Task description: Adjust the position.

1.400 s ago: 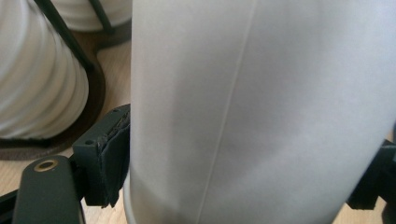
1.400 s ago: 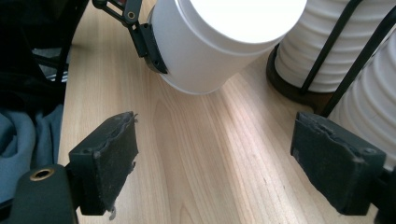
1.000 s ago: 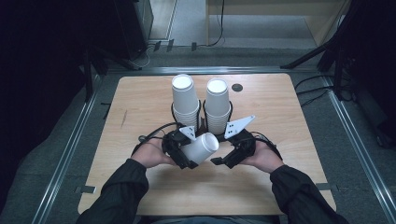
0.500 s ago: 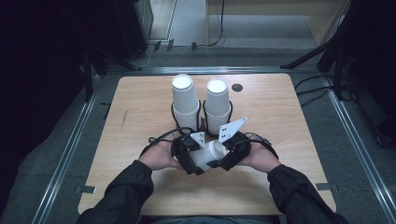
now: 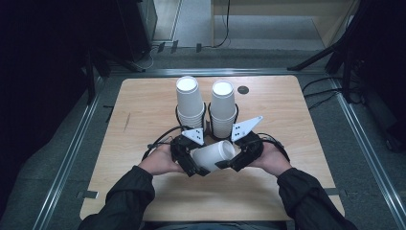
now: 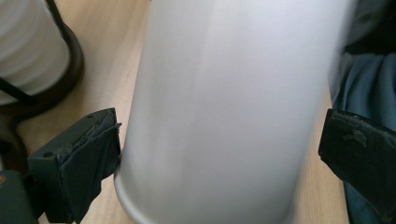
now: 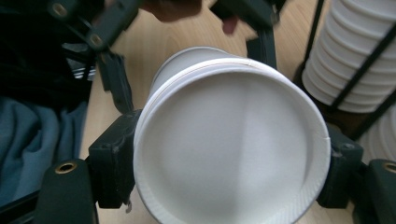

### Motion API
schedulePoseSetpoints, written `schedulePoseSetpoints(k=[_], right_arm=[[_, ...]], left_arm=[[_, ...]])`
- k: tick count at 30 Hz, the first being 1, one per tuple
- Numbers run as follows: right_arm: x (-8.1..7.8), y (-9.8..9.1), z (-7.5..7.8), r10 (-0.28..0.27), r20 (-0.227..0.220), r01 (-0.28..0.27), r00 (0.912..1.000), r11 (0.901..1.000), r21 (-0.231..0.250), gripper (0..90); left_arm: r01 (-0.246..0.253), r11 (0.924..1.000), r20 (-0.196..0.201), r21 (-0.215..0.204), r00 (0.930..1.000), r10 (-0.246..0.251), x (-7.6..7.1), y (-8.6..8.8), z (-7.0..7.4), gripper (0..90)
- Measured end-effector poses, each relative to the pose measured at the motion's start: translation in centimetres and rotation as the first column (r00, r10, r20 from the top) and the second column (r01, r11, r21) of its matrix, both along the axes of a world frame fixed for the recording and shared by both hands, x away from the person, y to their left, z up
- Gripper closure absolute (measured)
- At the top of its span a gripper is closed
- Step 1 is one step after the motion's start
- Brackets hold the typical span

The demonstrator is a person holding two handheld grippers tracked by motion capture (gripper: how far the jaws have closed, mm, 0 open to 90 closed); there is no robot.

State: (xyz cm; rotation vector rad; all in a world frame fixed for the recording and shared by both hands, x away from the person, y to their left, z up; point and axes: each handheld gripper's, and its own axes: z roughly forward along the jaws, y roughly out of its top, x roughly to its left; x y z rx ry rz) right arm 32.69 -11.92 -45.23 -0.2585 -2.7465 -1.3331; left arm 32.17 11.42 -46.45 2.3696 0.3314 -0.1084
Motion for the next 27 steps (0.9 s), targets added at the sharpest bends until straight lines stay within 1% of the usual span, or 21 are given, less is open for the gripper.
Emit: schedulePoseSetpoints(k=[3, 4, 5, 6, 7, 9, 10, 11, 12, 13, 14, 15, 16, 17, 18, 19, 22, 24, 25, 26, 27], right_arm=[[0.2, -0.2, -0.3, -0.011, -0.007, 0.011, 0.9999, 0.9999, -0.009, 23.9], [0.3, -0.3, -0.4, -0.017, -0.010, 0.017, 0.9998, 0.9998, -0.014, 23.8], [0.3, -0.3, -0.4, -0.017, -0.010, 0.017, 0.9998, 0.9998, -0.014, 23.8], [0.5, -0.5, -0.6, -0.026, -0.018, 0.026, 0.9995, 0.9996, -0.013, 23.8], [0.6, -0.7, -0.8, -0.038, -0.024, 0.037, 0.9990, 0.9992, -0.015, 23.8], [0.8, -1.1, -0.9, -0.057, -0.025, 0.056, 0.9981, 0.9982, -0.020, 23.8], [0.8, -1.1, -0.9, -0.057, -0.025, 0.056, 0.9981, 0.9982, -0.020, 23.8], [0.9, -1.2, -0.7, -0.070, -0.017, 0.070, 0.9974, 0.9976, -0.004, 23.8], [0.9, -1.2, -0.7, -0.070, -0.017, 0.070, 0.9974, 0.9976, -0.004, 23.8], [1.0, -1.3, -0.7, -0.073, -0.024, 0.074, 0.9970, 0.9973, 0.008, 23.8], [1.0, -1.4, -0.6, -0.081, -0.034, 0.081, 0.9962, 0.9966, 0.016, 23.8], [1.0, -1.5, -0.5, -0.085, -0.041, 0.086, 0.9956, 0.9961, 0.023, 23.8], [1.1, -1.5, -0.4, -0.083, -0.048, 0.085, 0.9954, 0.9959, 0.030, 23.8], [1.2, -1.6, -0.3, -0.088, -0.054, 0.090, 0.9947, 0.9953, 0.037, 23.8], [1.2, -1.7, -0.2, -0.091, -0.051, 0.093, 0.9946, 0.9948, 0.042, 23.8], [1.2, -1.8, 0.0, -0.105, -0.053, 0.108, 0.9931, 0.9925, 0.057, 23.8], [1.1, -2.0, 0.3, -0.113, -0.040, 0.115, 0.9928, 0.9909, 0.069, 23.8], [0.9, -2.1, 0.6, -0.118, -0.023, 0.119, 0.9928, 0.9896, 0.080, 23.8], [0.9, -2.2, 0.9, -0.113, -0.023, 0.115, 0.9933, 0.9884, 0.099, 23.8], [0.9, -2.2, 0.9, -0.113, -0.023, 0.115, 0.9933, 0.9884, 0.099, 23.8], [1.0, -2.3, 1.0, -0.115, -0.031, 0.118, 0.9929, 0.9866, 0.113, 23.8]], left_arm=[[-0.026, 0.9991, -0.002, -0.034, 0.9997, 0.026, 0.2, 0.8, 0.1, 0.0], [-0.026, 0.9991, -0.002, -0.034, 0.9997, 0.026, 0.2, 0.8, 0.1, 0.0], [-0.028, 0.9987, 0.009, -0.043, 0.9996, 0.028, 0.2, 1.1, 0.2, 0.0], [-0.034, 0.9983, -0.001, -0.047, 0.9994, 0.034, 0.2, 1.3, 0.3, 0.0], [-0.055, 0.9970, 0.012, -0.055, 0.9984, 0.056, 0.1, 1.4, 0.3, 0.0], [-0.067, 0.9955, 0.003, -0.067, 0.9978, 0.067, 0.1, 1.6, 0.4, 0.0], [-0.072, 0.9950, 0.016, -0.070, 0.9972, 0.073, 0.2, 1.7, 0.5, 0.0], [-0.081, 0.9936, 0.004, -0.079, 0.9967, 0.082, 0.3, 1.9, 0.5, 0.0], [-0.100, 0.9907, 0.007, -0.091, 0.9948, 0.101, 0.3, 2.0, 0.5, 0.0], [-0.106, 0.9889, 0.008, -0.104, 0.9942, 0.107, 0.4, 2.1, 0.4, 0.0], [-0.090, 0.9885, -0.008, -0.122, 0.9959, 0.090, 0.4, 2.3, 0.3, 0.0], [-0.090, 0.9865, -0.005, -0.137, 0.9959, 0.090, 0.4, 2.4, 0.2, 0.0], [-0.097, 0.9848, -0.013, -0.144, 0.9953, 0.096, 0.6, 2.5, 0.1, 0.0], [-0.103, 0.9836, -0.023, -0.148, 0.9946, 0.101, 0.6, 2.5, 0.1, 0.0], [-0.118, 0.9818, -0.012, -0.149, 0.9930, 0.117, 0.7, 2.6, 0.0, 0.0], [-0.120, 0.9812, -0.017, -0.151, 0.9928, 0.119, 0.7, 2.6, 0.0, 0.0], [-0.124, 0.9775, -0.020, -0.170, 0.9923, 0.122, 0.5, 2.6, 0.1, 0.0], [-0.117, 0.9779, -0.024, -0.173, 0.9931, 0.115, 0.4, 2.4, 0.2, 0.0], [-0.114, 0.9787, -0.017, -0.171, 0.9935, 0.112, 0.4, 2.3, 0.1, 0.0], [-0.114, 0.9787, -0.017, -0.171, 0.9935, 0.112, 0.4, 2.3, 0.1, 0.0], [-0.113, 0.9789, -0.022, -0.171, 0.9936, 0.110, 0.5, 2.3, 0.1, 0.0]])
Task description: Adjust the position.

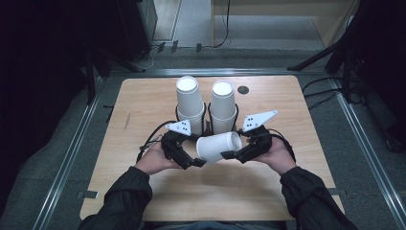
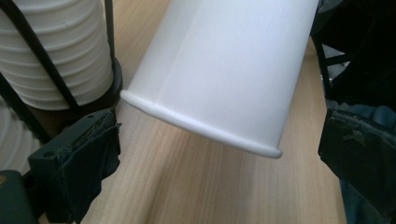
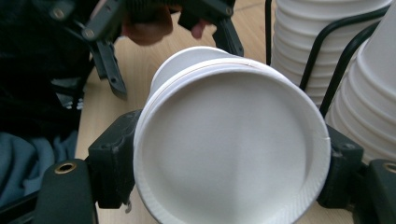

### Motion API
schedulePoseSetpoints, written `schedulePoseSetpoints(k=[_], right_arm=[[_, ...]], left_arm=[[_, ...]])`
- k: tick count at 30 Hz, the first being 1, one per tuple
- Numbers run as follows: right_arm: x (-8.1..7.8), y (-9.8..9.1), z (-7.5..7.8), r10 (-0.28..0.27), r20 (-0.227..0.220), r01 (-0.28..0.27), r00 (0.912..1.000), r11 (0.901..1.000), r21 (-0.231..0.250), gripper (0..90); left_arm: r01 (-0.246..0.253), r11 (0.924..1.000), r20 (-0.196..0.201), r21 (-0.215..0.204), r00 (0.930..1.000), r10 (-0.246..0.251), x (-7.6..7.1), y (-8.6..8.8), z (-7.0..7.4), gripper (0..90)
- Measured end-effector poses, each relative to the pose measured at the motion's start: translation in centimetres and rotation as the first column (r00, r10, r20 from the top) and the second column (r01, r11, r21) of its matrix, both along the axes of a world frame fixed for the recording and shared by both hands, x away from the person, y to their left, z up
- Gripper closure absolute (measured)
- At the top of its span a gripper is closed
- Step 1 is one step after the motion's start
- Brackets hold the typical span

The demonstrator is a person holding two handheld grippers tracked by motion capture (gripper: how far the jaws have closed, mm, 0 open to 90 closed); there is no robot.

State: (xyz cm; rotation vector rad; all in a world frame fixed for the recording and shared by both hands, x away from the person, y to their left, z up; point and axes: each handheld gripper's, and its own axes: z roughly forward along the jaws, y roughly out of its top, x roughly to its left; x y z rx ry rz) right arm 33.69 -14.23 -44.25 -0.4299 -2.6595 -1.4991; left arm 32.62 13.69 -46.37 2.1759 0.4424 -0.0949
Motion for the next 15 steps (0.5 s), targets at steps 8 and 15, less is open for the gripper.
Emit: schedulePoseSetpoints(k=[8, 15], right_arm=[[0.0, -0.3, 0.8, -0.008, -0.003, 0.008, 1.0000, 0.9965, 0.084, 23.8], [-0.3, -0.2, 1.2, 0.012, 0.009, -0.013, 0.9999, 0.9937, 0.111, 23.8]], left_arm=[[0.013, 0.9989, 0.029, -0.045, 0.9995, -0.011, -0.3, -0.9, 0.1, 0.0], [0.046, 0.9964, 0.032, -0.072, 0.9985, -0.044, -0.7, -1.9, 0.0, 0.0]])
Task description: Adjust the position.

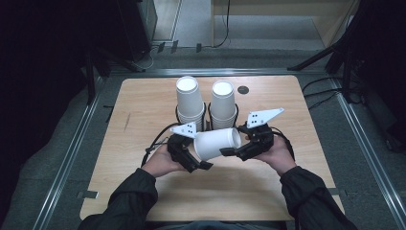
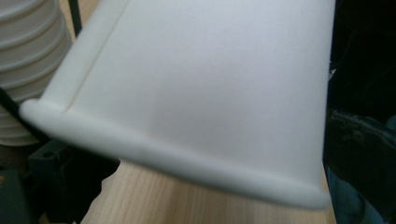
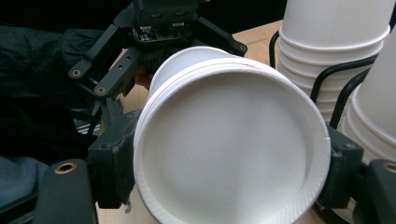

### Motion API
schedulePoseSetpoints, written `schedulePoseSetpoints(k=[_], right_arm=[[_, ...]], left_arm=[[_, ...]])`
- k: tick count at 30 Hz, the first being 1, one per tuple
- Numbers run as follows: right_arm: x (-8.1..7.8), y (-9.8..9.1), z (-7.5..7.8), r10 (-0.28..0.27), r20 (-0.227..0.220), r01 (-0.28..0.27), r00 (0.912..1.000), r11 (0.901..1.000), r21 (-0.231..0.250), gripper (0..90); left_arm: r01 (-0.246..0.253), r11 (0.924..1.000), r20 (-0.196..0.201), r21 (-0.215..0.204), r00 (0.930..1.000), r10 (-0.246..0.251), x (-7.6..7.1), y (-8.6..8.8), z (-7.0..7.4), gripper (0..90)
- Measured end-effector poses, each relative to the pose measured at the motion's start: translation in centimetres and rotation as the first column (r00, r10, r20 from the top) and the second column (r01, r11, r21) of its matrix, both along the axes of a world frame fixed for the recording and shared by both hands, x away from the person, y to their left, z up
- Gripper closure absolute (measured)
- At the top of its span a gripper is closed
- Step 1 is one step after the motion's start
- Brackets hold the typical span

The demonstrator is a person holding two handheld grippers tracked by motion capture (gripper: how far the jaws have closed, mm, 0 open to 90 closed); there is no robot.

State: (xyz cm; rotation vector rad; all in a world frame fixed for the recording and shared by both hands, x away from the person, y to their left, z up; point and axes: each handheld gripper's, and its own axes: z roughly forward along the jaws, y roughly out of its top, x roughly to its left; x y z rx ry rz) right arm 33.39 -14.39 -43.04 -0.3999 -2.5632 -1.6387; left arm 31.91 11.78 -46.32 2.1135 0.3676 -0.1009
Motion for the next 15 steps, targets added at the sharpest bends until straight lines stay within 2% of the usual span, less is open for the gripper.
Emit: schedulePoseSetpoints(k=[3, 7, 15], right_arm=[[0.0, 0.1, -0.1, 0.001, 0.002, -0.001, 1.0000, 1.0000, -0.002, 23.9], [0.0, 0.0, 0.2, -0.004, 0.005, 0.004, 1.0000, 0.9999, 0.013, 23.9], [-0.1, -0.8, 0.8, -0.006, 0.015, 0.006, 0.9999, 0.9996, 0.026, 23.9]], left_arm=[[0.004, 0.9993, 0.002, -0.038, 1.0000, -0.004, 0.0, -0.1, 0.2, 0.0], [-0.003, 0.9993, 0.010, -0.038, 0.9999, 0.003, 0.0, 0.1, 0.2, 0.0], [-0.066, 0.9964, 0.005, -0.053, 0.9978, 0.066, 0.6, 2.0, 0.6, 0.0]])
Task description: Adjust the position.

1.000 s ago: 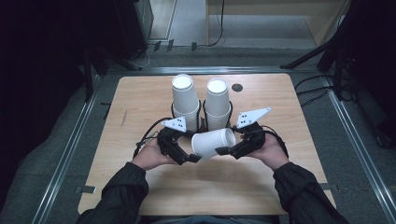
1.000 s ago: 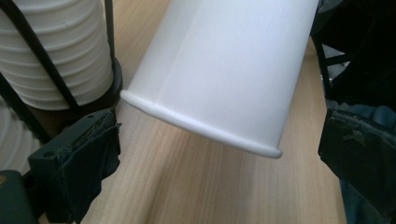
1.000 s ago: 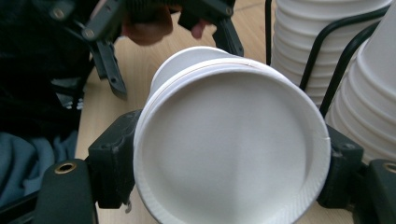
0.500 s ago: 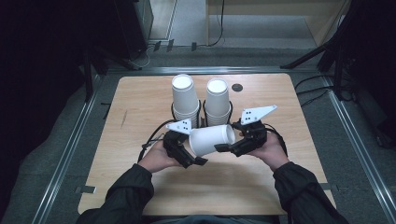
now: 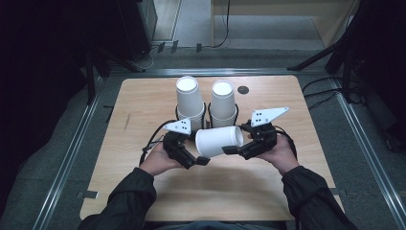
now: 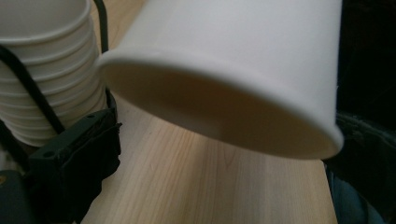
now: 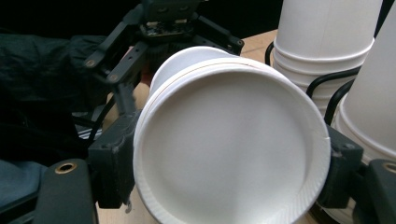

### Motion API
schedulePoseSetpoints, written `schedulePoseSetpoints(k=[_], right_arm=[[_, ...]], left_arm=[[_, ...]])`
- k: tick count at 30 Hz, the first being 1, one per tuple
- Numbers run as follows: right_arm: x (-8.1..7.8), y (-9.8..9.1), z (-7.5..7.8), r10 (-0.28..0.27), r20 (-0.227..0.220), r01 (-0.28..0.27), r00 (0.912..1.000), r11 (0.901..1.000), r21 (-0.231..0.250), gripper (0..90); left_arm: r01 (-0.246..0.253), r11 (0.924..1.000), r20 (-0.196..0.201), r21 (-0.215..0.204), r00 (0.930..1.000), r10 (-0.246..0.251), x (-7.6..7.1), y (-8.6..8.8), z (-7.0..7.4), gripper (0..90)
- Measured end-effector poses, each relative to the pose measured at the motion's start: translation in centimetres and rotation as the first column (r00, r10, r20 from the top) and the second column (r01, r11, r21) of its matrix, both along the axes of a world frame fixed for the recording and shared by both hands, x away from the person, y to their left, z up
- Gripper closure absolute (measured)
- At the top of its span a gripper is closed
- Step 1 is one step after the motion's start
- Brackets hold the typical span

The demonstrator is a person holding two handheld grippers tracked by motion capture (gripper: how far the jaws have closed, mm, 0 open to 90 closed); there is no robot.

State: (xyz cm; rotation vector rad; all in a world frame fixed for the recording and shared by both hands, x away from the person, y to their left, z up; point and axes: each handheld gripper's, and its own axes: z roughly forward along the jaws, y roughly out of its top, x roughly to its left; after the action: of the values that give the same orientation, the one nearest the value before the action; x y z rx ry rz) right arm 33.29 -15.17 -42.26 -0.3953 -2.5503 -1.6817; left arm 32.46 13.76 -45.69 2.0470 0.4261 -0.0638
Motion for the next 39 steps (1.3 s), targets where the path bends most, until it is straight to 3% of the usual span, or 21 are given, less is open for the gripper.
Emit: schedulePoseSetpoints(k=[3, 10, 12, 17, 21, 24, 25, 27, 28, 30, 31, 32, 35, 36, 37, 38, 39], right_arm=[[-0.2, 0.1, 0.1, 0.011, -0.001, -0.011, 0.9999, 0.9999, 0.008, 23.9], [-0.4, 1.4, -0.2, 0.044, -0.011, -0.044, 0.9990, 0.9990, 0.001, 24.0], [-0.5, 1.6, -0.2, 0.051, -0.013, -0.051, 0.9986, 0.9987, -0.003, 24.0], [-0.3, 1.3, -0.4, 0.052, -0.022, -0.052, 0.9984, 0.9986, 0.008, 25.0], [-0.4, 1.4, -0.3, 0.044, -0.021, -0.044, 0.9988, 0.9990, 0.006, 25.0], [-0.2, 1.6, -0.5, 0.039, -0.040, -0.039, 0.9984, 0.9992, -0.003, 24.2], [-0.3, 1.7, -0.6, 0.018, -0.035, -0.019, 0.9992, 0.9995, -0.024, 17.0], [-0.3, 1.6, -0.6, 0.013, -0.037, -0.014, 0.9992, 0.9992, -0.036, 14.0], [-0.2, 1.6, -0.6, 0.008, -0.037, -0.010, 0.9993, 0.9983, -0.057, 13.7], [-0.2, 1.2, -1.0, -0.016, -0.031, 0.012, 0.9994, 0.9929, -0.118, 13.6], [-0.2, 1.2, -1.0, -0.016, -0.031, 0.012, 0.9994, 0.9929, -0.118, 13.6], [-0.1, 1.0, -1.3, -0.024, -0.034, 0.019, 0.9991, 0.9883, -0.151, 13.7], [-0.1, 1.0, -1.5, -0.012, -0.031, 0.007, 0.9994, 0.9861, -0.166, 13.6], [-0.2, 1.1, -1.6, 0.000, -0.026, -0.004, 0.9997, 0.9835, -0.181, 13.6], [-0.2, 1.1, -1.6, 0.000, -0.026, -0.004, 0.9997, 0.9835, -0.181, 13.6], [-0.3, 1.2, -1.7, 0.009, -0.024, -0.014, 0.9997, 0.9800, -0.199, 13.7], [-0.3, 1.2, -1.7, 0.009, -0.024, -0.014, 0.9997, 0.9800, -0.199, 13.7]], left_arm=[[0.001, 0.9998, -0.001, -0.022, 1.0000, -0.001, 0.0, 0.1, 0.1, 0.0], [0.038, 0.9993, -0.007, -0.004, 0.9993, -0.038, -0.3, -1.5, -0.4, 0.0], [0.044, 0.9990, 0.015, -0.001, 0.9989, -0.044, -0.5, -1.7, -0.5, 0.0], [0.030, 0.9995, 0.056, -0.011, 0.9980, -0.030, -0.6, -1.3, -0.2, 10.2], [0.041, 0.9990, 0.048, -0.015, 0.9981, -0.040, -0.3, -1.1, -0.3, 12.8], [0.038, 0.9992, 0.043, 0.008, 0.9983, -0.039, -0.2, -0.8, -0.2, 13.0], [0.043, 0.9990, 0.023, 0.009, 0.9988, -0.044, -0.1, -0.6, -0.2, 13.1], [0.021, 0.9995, 0.032, 0.022, 0.9993, -0.021, -0.1, 0.0, 0.0, 13.1], [0.018, 0.9996, 0.016, 0.020, 0.9997, -0.018, 0.0, 0.3, 0.1, 13.1], [-0.010, 0.9998, 0.020, 0.017, 0.9997, 0.010, 0.0, 1.4, 0.8, 13.0], [-0.010, 0.9998, 0.020, 0.017, 0.9997, 0.010, 0.0, 1.4, 0.8, 12.9], [-0.020, 0.9997, 0.039, 0.012, 0.9991, 0.020, -0.1, 1.8, 1.1, 12.9], [-0.033, 0.9992, 0.033, 0.022, 0.9989, 0.032, -0.1, 2.8, 1.7, 13.0], [-0.037, 0.9979, 0.011, 0.052, 0.9993, 0.037, -0.1, 3.1, 1.7, 13.0], [-0.037, 0.9979, 0.011, 0.052, 0.9993, 0.037, -0.1, 3.1, 1.7, 12.9], [-0.033, 0.9942, 0.002, 0.102, 0.9995, 0.033, -0.1, 2.9, 1.7, 12.9], [-0.033, 0.9942, 0.002, 0.102, 0.9995, 0.033, -0.1, 2.9, 1.7, 12.9]])
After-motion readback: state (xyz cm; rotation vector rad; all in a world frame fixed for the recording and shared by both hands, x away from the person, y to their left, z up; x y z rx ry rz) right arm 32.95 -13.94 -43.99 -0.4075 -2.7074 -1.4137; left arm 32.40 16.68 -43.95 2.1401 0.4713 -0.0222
